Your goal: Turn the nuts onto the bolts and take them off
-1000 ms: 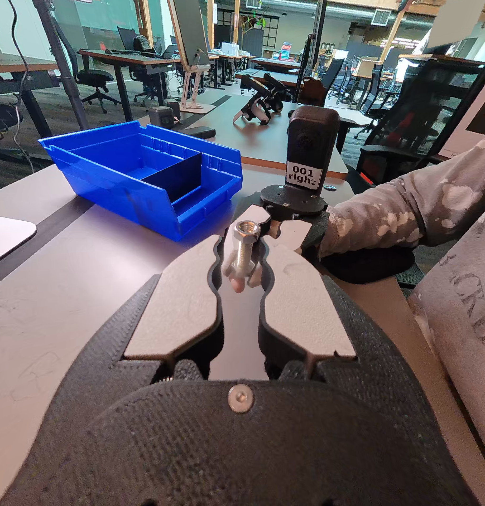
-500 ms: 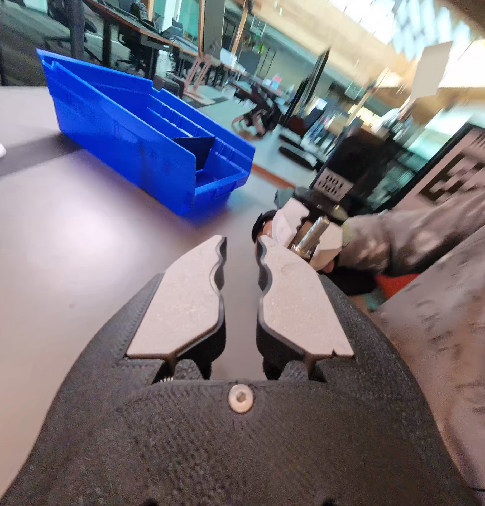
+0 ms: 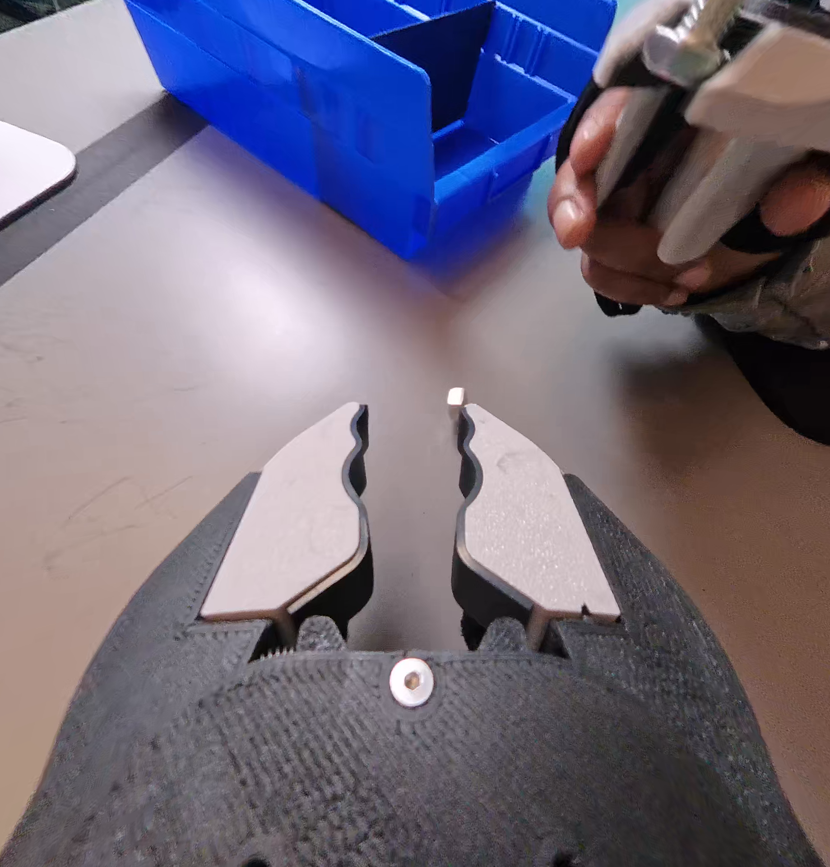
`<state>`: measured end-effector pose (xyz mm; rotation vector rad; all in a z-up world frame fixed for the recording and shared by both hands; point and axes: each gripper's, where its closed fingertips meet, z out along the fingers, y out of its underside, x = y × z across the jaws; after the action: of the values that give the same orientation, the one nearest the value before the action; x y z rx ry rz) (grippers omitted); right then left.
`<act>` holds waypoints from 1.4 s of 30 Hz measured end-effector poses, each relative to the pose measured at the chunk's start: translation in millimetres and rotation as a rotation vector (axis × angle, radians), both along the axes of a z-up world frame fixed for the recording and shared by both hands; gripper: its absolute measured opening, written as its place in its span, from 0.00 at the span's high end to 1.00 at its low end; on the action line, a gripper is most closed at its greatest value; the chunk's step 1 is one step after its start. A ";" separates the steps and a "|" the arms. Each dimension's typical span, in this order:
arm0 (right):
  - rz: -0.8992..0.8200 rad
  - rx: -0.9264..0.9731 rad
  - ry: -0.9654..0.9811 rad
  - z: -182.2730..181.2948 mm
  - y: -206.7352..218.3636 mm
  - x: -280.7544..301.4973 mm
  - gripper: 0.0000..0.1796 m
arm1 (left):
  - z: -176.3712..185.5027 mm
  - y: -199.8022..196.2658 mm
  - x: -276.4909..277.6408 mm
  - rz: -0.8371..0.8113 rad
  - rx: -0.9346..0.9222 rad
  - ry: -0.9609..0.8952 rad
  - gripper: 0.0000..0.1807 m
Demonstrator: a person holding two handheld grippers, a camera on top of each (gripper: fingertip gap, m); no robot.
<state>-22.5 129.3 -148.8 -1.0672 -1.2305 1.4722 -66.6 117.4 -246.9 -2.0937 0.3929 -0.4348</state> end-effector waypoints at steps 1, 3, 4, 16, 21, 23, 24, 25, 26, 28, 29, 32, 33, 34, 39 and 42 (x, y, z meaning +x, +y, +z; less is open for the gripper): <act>-0.016 -0.009 0.002 0.5 4.8 0.5 0.90 | -2.8 0.6 3.9 -0.014 -0.008 0.017 0.79; -0.036 -0.016 0.000 -0.1 9.7 0.5 0.90 | -7.0 -0.2 13.3 -0.050 -0.025 0.032 0.79; -0.044 -0.011 -0.001 -0.5 10.6 0.1 0.90 | -9.7 -1.3 18.1 -0.067 -0.042 0.035 0.79; -0.103 -0.016 0.006 2.7 21.5 1.5 0.90 | -29.9 31.4 4.3 -0.014 -0.115 0.264 0.79; -0.109 -0.030 0.003 1.7 25.0 1.5 0.90 | -33.7 51.2 0.4 -0.031 -0.160 0.240 0.79; -0.118 -0.033 0.007 2.9 28.3 2.5 0.90 | -37.9 56.1 4.5 -0.064 -0.179 0.253 0.79; -0.122 -0.035 0.008 3.1 30.1 2.8 0.90 | -40.5 57.7 7.4 -0.084 -0.189 0.262 0.80; -0.125 -0.039 0.008 2.8 31.7 3.1 0.90 | -43.6 58.0 10.4 -0.108 -0.206 0.273 0.81; -0.128 -0.042 0.007 2.4 33.2 3.1 0.90 | -45.0 57.8 13.9 -0.134 -0.215 0.290 0.82; -0.134 -0.047 0.004 1.3 35.8 3.0 0.90 | -46.1 56.4 20.8 -0.176 -0.222 0.318 0.86; -0.137 -0.049 0.004 1.0 37.0 3.1 0.90 | -46.7 56.7 21.6 -0.183 -0.212 0.343 0.90; -0.147 -0.054 0.007 1.5 40.2 3.4 0.90 | -46.0 56.2 24.3 -0.196 -0.187 0.361 0.92; -0.154 -0.054 0.011 2.5 41.8 4.1 0.90 | -44.9 56.4 25.9 -0.202 -0.181 0.340 0.89; -0.164 -0.055 0.017 3.8 43.9 5.0 0.90 | -44.1 57.9 26.1 -0.198 -0.176 0.328 0.86; -0.202 -0.069 0.038 9.1 53.5 10.3 0.90 | -45.0 66.8 32.7 -0.226 -0.160 0.343 0.82; -0.213 -0.071 0.041 9.9 56.1 11.8 0.90 | -45.6 72.2 36.2 -0.233 -0.174 0.349 0.83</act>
<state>-10.7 185.4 -138.9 -1.1718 -1.0096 1.3744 -30.3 189.7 -292.5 -2.3077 0.8345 -0.2416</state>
